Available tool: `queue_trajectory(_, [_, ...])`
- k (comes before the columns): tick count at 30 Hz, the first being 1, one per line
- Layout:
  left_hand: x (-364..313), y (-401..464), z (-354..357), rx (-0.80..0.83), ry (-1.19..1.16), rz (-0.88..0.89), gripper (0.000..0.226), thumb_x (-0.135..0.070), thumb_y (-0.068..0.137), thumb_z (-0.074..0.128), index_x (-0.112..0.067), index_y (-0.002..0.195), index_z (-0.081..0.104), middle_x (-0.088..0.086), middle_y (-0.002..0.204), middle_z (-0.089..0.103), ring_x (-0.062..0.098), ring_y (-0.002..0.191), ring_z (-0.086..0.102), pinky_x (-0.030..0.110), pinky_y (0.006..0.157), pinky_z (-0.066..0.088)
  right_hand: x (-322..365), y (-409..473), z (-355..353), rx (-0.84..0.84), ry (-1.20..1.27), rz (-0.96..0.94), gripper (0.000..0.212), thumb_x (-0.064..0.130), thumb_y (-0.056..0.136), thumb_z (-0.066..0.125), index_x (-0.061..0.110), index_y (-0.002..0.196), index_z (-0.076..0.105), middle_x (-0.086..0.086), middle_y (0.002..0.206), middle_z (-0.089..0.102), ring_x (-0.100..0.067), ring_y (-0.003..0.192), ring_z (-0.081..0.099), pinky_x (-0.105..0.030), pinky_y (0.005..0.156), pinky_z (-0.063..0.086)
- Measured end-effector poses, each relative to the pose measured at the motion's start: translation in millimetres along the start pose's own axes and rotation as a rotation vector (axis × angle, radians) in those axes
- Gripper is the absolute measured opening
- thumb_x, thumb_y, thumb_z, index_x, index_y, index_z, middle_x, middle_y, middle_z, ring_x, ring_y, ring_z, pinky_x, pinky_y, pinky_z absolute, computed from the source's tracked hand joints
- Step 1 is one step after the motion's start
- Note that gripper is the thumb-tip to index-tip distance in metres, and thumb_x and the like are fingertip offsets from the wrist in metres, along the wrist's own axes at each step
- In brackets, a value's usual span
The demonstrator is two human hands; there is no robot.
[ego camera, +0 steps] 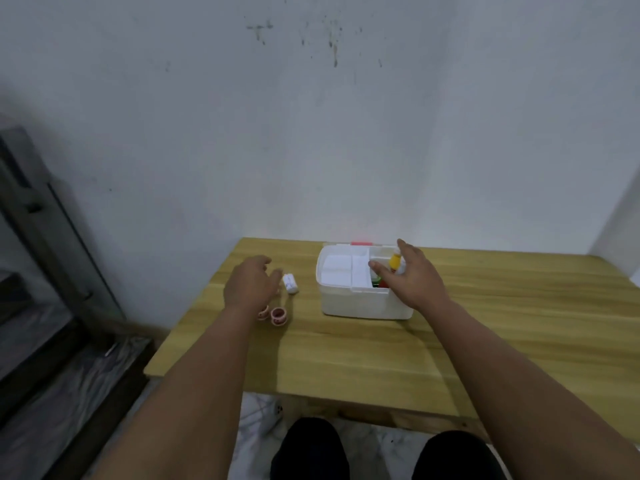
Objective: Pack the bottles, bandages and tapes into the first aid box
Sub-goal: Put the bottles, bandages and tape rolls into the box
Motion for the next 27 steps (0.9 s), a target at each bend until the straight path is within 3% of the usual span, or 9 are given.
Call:
queue_trajectory(3, [31.7,4.7,-1.8,0.065,0.168,-0.118,0.050,-0.040,0.091,0.065,-0.021,0.137,0.062,0.004,0.138,0.063,0.027,0.123,0.060,0.036,0.090,0.050,0.5,-0.1,0.1,-0.009,0.000,-0.006,0.103,0.081,0.079,0.057,0.022,0.159,0.031,-0.002,0.164,0.032,-0.022,0.149,0.033,-0.044,0.115,0.036])
queue_trajectory(7, [52.7,4.5,10.9,0.151,0.185,-0.187,0.028,-0.040,0.090,0.066,-0.018,0.108,0.067,0.006,0.111,0.070,0.026,0.097,0.067,0.035,0.081,0.054,0.2,-1.1,0.0,-0.023,0.015,-0.009,0.100,0.078,0.081,0.059,0.022,0.159,0.032,-0.002,0.164,0.032,-0.021,0.148,0.034,-0.043,0.114,0.035])
queue_trajectory(14, [68.0,12.9,21.2,0.141,0.154,-0.235,0.026,-0.041,0.087,0.064,-0.016,0.095,0.069,0.003,0.082,0.070,0.023,0.075,0.069,0.039,0.076,0.059,-0.1,-0.4,0.2,-0.037,0.022,-0.014,0.097,0.075,0.082,0.061,0.022,0.158,0.032,-0.001,0.163,0.034,-0.020,0.147,0.036,-0.041,0.113,0.036])
queue_trajectory(18, [76.4,19.2,18.1,0.123,0.164,-0.277,0.023,-0.040,0.086,0.063,-0.018,0.090,0.068,0.005,0.089,0.071,0.024,0.076,0.067,0.038,0.076,0.058,0.2,-0.9,-0.5,-0.038,0.035,-0.006,0.096,0.074,0.082,0.061,0.023,0.158,0.033,0.000,0.162,0.034,-0.021,0.146,0.037,-0.041,0.113,0.037])
queue_trajectory(21, [57.8,27.4,2.6,0.036,0.168,-0.246,0.024,-0.034,0.088,0.065,-0.018,0.105,0.067,0.005,0.107,0.070,0.025,0.091,0.063,0.034,0.074,0.047,0.2,-1.7,-1.3,-0.047,0.029,-0.007,0.092,0.072,0.085,0.060,0.024,0.158,0.032,0.000,0.162,0.035,-0.020,0.146,0.037,-0.041,0.112,0.039])
queue_trajectory(24, [12.2,38.5,-10.0,-0.044,0.020,-0.143,0.039,-0.034,0.088,0.065,-0.022,0.125,0.063,0.005,0.118,0.067,0.028,0.107,0.064,0.034,0.079,0.045,1.8,-2.0,-1.9,-0.057,0.014,-0.020,0.087,0.068,0.088,0.059,0.024,0.158,0.033,0.000,0.161,0.036,-0.021,0.145,0.038,-0.042,0.112,0.040])
queue_trajectory(27, [-45.5,45.6,0.0,-0.015,-0.090,-0.013,0.046,-0.035,0.087,0.065,-0.024,0.131,0.058,0.001,0.106,0.070,0.023,0.093,0.069,0.034,0.077,0.052,1.8,-2.1,-1.8,-0.056,0.020,-0.022,0.085,0.065,0.089,0.058,0.023,0.158,0.033,-0.001,0.161,0.036,-0.021,0.146,0.038,-0.041,0.112,0.039])
Point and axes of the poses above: each hand's wrist, its own y-axis towards the middle knuckle, its own z-axis out of the palm, x = y × z, the point moved 9 cm from there along y, towards the middle knuckle
